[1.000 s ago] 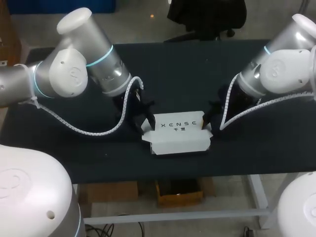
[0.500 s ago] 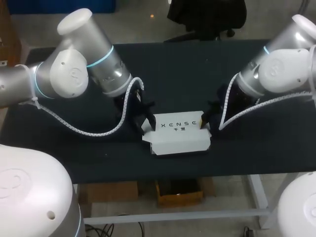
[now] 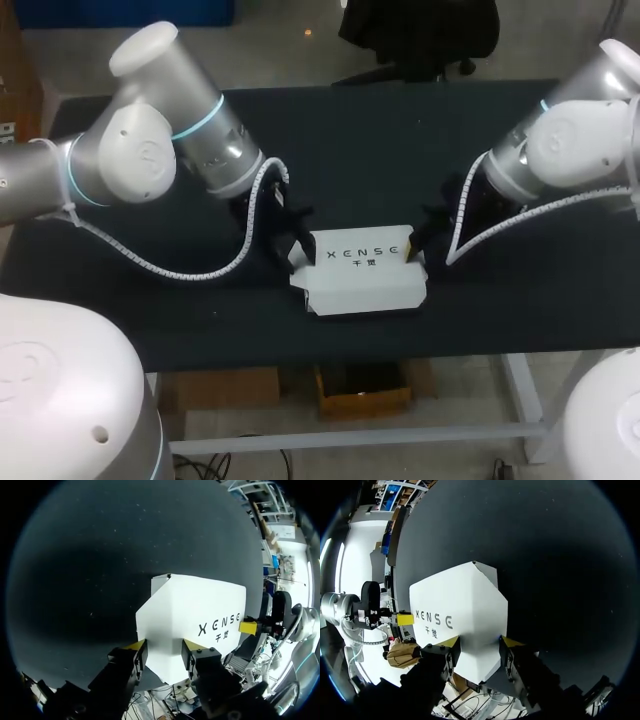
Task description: Assemble the packaging by folding the flat box into shape, placing the metal phone stand inside, and closing the box properly
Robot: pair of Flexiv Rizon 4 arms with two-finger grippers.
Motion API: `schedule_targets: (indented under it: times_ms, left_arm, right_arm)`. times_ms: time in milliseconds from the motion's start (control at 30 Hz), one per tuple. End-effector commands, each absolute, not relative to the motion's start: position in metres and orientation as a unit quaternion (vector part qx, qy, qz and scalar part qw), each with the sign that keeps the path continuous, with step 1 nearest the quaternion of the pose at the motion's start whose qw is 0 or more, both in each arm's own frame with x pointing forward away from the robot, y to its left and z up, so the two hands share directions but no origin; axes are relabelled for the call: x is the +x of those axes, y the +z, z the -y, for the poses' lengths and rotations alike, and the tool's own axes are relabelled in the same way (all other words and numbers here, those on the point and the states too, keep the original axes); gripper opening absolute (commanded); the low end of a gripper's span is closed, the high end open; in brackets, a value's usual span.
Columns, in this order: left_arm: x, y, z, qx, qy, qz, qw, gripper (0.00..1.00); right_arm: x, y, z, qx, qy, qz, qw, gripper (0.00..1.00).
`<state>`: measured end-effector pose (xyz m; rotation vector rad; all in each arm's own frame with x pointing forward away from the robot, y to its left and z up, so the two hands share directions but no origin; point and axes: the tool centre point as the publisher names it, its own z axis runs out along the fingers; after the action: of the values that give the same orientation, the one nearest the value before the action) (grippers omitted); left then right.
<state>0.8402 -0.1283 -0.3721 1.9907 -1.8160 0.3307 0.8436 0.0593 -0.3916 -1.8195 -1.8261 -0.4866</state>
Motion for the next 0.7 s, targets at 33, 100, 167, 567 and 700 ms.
schedule_targets:
  times_ms: [33, 100, 167, 567, 700]
  left_arm:
    - [0.8401, -0.3763, 0.1297, 0.715, 0.124, 0.653, 0.218, 0.44]
    - [0.8399, -0.3763, 0.1299, 0.714, 0.126, 0.652, 0.221, 0.44]
    - [0.8395, -0.3764, 0.1302, 0.715, 0.129, 0.649, 0.226, 0.44]
    - [0.837, -0.3778, 0.132, 0.715, 0.153, 0.641, 0.234, 0.44]
    - [0.8365, -0.3779, 0.1321, 0.714, 0.159, 0.64, 0.234, 0.44]
  right_arm:
    - [0.844, -0.3927, -0.0583, -0.667, -0.182, 0.673, 0.261, 0.48]
    - [0.844, -0.3926, -0.0585, -0.666, -0.185, 0.673, 0.263, 0.48]
    - [0.8447, -0.3926, -0.0594, -0.665, -0.186, 0.673, 0.265, 0.48]
    - [0.8442, -0.3909, -0.0633, -0.661, -0.197, 0.672, 0.27, 0.48]
    - [0.8434, -0.3894, -0.0646, -0.66, -0.203, 0.671, 0.271, 0.48]
